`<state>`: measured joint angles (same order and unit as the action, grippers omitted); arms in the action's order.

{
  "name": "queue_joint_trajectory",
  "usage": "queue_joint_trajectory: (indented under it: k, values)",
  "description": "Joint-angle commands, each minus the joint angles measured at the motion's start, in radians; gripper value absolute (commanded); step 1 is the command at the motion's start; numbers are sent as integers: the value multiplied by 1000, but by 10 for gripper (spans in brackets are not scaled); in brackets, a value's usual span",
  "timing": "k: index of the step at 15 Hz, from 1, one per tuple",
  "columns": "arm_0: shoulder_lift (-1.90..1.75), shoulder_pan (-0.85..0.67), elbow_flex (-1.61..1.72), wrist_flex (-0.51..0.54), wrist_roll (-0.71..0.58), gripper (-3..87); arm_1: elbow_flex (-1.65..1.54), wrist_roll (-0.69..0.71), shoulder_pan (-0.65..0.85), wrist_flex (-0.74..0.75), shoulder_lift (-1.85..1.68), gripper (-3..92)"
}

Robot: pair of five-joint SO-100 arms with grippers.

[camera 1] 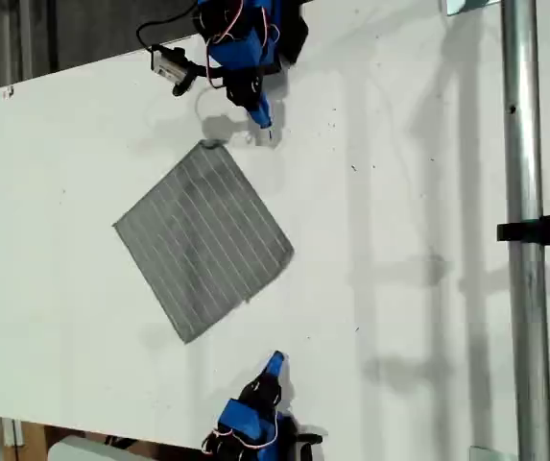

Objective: Grasp corners of a towel and fold twice.

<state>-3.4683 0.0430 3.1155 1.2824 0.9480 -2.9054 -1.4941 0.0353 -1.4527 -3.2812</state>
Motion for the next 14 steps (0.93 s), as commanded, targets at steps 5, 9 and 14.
queue_joint_trajectory:
  k: [5, 9, 14]
  values:
    - [-3, -232, 5, 5, 537, -26, 12, 12, -12, -8, -8, -2]
    - [-3, -239, 5, 5, 531, -26, 12, 18, -31, -11, -8, -2]
    - [-3, -196, 5, 5, 615, -27, 23, 3, -37, -9, -8, -2]
